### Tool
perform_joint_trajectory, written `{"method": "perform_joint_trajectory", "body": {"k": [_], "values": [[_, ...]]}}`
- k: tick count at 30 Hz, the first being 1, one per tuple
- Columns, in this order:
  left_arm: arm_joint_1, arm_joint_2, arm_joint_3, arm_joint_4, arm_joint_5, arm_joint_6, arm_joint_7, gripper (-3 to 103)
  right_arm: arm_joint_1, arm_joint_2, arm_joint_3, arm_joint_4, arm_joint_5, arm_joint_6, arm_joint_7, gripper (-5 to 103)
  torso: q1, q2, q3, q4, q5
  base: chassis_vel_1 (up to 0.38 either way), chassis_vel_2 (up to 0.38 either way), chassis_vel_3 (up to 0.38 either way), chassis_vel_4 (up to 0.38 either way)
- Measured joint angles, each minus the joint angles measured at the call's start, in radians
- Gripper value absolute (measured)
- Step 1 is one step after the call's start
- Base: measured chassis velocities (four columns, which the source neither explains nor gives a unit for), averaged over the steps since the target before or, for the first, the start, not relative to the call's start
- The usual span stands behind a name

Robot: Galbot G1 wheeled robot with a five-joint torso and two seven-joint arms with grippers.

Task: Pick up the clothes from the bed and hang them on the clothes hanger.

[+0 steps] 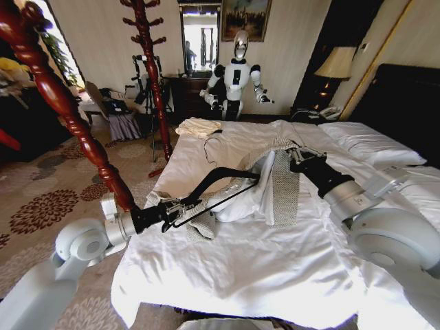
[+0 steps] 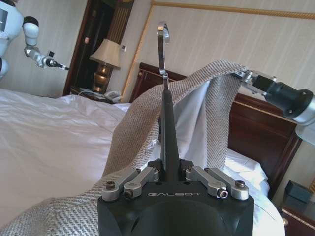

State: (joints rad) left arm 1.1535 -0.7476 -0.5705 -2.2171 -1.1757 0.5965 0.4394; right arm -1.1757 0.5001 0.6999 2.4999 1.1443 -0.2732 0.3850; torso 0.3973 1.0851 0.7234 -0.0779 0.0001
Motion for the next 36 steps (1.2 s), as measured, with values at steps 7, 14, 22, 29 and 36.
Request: {"method": "perform_joint_trajectory", "body": {"k": [7, 14, 22, 29, 36], "values": [[-0.072, -0.016, 0.037, 0.062, 0.004, -0.008, 0.003, 18, -0.015, 0.007, -0.007, 0.0, 0.029, 0.022, -0.038, 1, 0.0, 0.0, 0.0, 0.0, 0.0, 0.0, 0.0, 0.0, 0.0], [-0.145, -0.036, 0.102, 0.106, 0.005, -0.013, 0.017, 18, -0.026, 0.008, -0.032, 0.0, 0.062, 0.032, -0.065, 1, 0.0, 0.0, 0.0, 0.0, 0.0001, 0.0, 0.0, 0.0, 0.0], [-0.244, -0.143, 0.231, 0.185, 0.066, -0.045, 0.057, 18, -0.023, -0.019, -0.035, 0.0, 0.107, 0.065, -0.113, 1, 0.0, 0.0, 0.0, 0.0001, 0.0001, 0.0, 0.0, 0.0, 0.0], [-0.308, -0.232, 0.331, 0.249, 0.122, -0.064, 0.077, 18, -0.006, -0.044, -0.035, 0.0, 0.143, 0.106, -0.167, 1, 0.0, 0.0, 0.0, 0.0, 0.0001, 0.0, 0.0, 0.0, 0.0], [-0.381, -0.292, 0.439, 0.312, 0.175, -0.086, 0.082, 18, -0.019, -0.046, -0.044, 0.0, 0.148, 0.135, -0.224, 1, 0.0, 0.0, 0.0, 0.0, 0.0001, 0.0, 0.0, 0.0, 0.0]]}}
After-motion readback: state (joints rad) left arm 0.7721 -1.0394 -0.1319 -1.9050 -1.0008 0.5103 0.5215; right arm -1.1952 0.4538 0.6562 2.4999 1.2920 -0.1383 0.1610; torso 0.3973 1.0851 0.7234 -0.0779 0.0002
